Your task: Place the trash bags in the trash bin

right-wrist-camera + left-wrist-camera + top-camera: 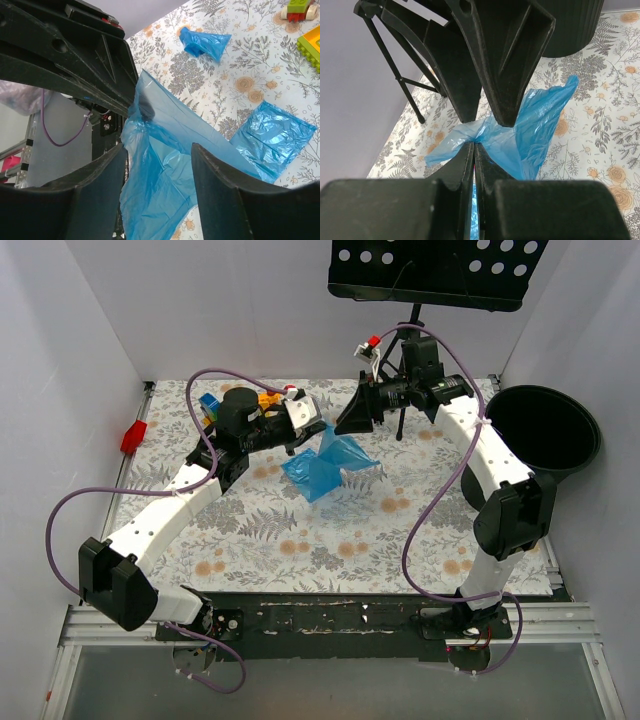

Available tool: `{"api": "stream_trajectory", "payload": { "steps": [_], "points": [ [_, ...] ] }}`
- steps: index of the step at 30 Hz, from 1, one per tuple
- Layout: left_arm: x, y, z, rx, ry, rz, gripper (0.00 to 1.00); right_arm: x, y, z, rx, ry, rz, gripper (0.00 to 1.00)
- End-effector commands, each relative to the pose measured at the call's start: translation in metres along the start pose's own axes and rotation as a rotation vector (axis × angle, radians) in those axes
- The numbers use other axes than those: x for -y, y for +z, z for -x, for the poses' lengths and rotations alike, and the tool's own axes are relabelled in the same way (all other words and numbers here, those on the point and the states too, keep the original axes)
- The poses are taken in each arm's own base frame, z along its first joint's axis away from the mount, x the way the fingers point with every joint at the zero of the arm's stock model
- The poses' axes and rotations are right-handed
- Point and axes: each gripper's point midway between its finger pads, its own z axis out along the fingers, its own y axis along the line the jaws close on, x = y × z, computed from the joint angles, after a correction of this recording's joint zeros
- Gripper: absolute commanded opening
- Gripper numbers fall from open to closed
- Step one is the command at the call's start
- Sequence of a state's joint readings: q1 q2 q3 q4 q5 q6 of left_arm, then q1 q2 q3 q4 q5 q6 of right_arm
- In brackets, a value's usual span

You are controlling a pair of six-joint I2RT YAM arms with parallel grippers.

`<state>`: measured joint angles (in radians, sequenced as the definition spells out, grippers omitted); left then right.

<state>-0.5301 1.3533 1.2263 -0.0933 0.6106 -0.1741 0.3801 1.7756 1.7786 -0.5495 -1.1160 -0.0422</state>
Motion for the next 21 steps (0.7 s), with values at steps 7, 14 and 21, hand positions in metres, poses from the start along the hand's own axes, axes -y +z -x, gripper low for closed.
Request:
{"api": "stream_trajectory", "payload": {
  "steps": [7,14,21],
  "points": [
    [-0.016,-0.008,0.036,0.071,0.037,0.059,0.00,-0.001,0.002,0.000,0.005,-0.014,0.028,0.26],
    [-0.020,-0.007,0.028,0.040,0.020,0.075,0.00,-0.008,0.001,0.003,0.025,0.020,0.048,0.01],
    [-0.025,-0.013,0.009,-0.038,0.001,0.132,0.08,-0.019,-0.010,0.014,0.060,0.015,0.074,0.01]
  ]
}}
